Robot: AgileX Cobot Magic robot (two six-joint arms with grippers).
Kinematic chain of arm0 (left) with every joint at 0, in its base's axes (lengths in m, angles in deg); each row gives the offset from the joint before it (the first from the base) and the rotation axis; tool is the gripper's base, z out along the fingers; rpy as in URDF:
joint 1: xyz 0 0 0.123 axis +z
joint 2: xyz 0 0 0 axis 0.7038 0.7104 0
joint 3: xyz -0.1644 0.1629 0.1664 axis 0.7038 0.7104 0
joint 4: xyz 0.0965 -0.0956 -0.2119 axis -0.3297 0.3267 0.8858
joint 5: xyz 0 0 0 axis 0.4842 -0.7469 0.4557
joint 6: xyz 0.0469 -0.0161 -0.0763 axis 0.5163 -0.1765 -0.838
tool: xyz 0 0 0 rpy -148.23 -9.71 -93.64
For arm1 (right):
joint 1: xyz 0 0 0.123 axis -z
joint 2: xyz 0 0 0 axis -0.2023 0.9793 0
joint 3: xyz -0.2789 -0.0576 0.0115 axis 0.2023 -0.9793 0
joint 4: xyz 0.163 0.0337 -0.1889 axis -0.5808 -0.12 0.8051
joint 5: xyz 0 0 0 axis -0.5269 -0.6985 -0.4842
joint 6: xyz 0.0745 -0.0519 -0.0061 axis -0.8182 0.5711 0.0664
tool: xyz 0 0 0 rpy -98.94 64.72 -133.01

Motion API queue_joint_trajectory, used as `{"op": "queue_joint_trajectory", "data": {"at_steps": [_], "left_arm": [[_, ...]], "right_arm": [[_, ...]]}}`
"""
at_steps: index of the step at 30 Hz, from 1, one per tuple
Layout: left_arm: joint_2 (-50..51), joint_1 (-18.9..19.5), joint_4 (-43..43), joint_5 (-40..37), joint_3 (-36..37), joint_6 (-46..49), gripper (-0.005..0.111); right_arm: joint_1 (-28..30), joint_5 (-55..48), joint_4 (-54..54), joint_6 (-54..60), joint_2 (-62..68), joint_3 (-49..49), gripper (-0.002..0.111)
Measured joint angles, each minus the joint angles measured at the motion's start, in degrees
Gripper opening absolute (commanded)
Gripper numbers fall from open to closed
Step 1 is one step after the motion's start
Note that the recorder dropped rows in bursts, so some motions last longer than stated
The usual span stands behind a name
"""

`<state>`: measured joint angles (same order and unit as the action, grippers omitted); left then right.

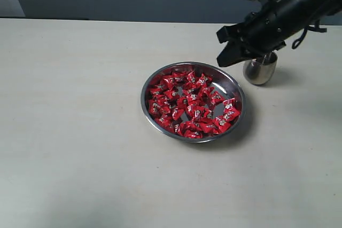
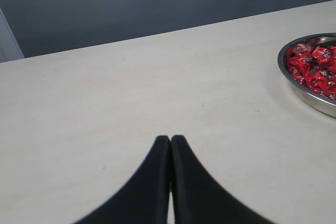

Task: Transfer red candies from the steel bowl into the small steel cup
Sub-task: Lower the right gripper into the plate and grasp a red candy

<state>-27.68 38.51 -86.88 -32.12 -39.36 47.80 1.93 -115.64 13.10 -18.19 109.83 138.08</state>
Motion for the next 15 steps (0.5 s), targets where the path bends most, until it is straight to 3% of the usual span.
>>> {"op": "queue_joint_trajectory", "data": {"at_steps": [4, 9, 15], "left_arm": [[0.0, 0.0, 0.0, 0.0, 0.0, 0.0, 0.000], [0.0, 0.0, 0.0, 0.0, 0.0, 0.0, 0.000], [0.0, 0.0, 0.0, 0.0, 0.0, 0.0, 0.000]], "right_arm": [[-5.4, 1.7, 7.2, 0.0, 0.5, 3.6, 0.040], [-9.2, 3.5, 17.8, -7.1, 2.7, 6.8, 0.040], [-9.6, 1.8, 26.2, -13.3, 8.9, 7.8, 0.040]]}}
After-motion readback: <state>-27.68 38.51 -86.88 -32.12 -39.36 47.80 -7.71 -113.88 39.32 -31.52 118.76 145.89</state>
